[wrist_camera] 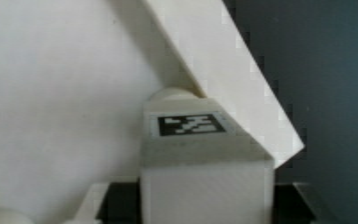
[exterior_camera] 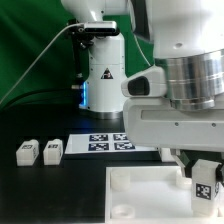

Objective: Assemble one leg

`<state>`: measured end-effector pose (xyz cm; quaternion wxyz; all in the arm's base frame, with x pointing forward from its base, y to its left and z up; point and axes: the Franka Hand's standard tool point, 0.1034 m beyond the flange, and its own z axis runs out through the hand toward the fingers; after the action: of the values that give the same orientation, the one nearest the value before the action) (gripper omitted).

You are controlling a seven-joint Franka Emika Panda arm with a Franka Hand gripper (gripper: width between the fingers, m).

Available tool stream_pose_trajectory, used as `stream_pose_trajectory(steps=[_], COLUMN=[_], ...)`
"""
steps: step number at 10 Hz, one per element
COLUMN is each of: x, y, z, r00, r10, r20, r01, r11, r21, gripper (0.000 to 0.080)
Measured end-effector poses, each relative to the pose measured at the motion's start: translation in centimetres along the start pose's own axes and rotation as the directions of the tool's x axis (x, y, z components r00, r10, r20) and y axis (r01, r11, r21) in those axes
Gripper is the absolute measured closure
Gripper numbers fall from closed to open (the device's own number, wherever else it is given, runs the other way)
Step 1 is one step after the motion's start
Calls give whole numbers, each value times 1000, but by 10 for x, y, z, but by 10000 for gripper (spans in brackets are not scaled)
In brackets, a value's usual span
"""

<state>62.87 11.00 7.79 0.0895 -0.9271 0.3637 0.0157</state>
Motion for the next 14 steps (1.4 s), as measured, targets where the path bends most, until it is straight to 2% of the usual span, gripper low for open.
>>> stream_pose_trajectory(steps=[2,4,5,6,8,9,10,11,12,14], x=[-1,-6,-9,-9,-9,-7,-5,-4,-1,-1], y=[3,1,-1,-1,-1,-1,-1,-1,-1,-1], z=[0,1,2,2,2,1,0,-1,-1,-1], r00=[948,831,778,763,818,869,935,986,999,989], r10=[318,554,626,643,572,493,352,166,43,-147], r20=[9,43,56,56,52,46,36,19,3,-10], r01=[-319,-556,-628,-646,-574,-495,-354,-167,-43,148], r11=[947,830,777,763,817,868,934,984,997,987], r21=[37,41,39,37,42,47,56,62,70,66], gripper=[498,498,499,499,499,311,311,180,180,151])
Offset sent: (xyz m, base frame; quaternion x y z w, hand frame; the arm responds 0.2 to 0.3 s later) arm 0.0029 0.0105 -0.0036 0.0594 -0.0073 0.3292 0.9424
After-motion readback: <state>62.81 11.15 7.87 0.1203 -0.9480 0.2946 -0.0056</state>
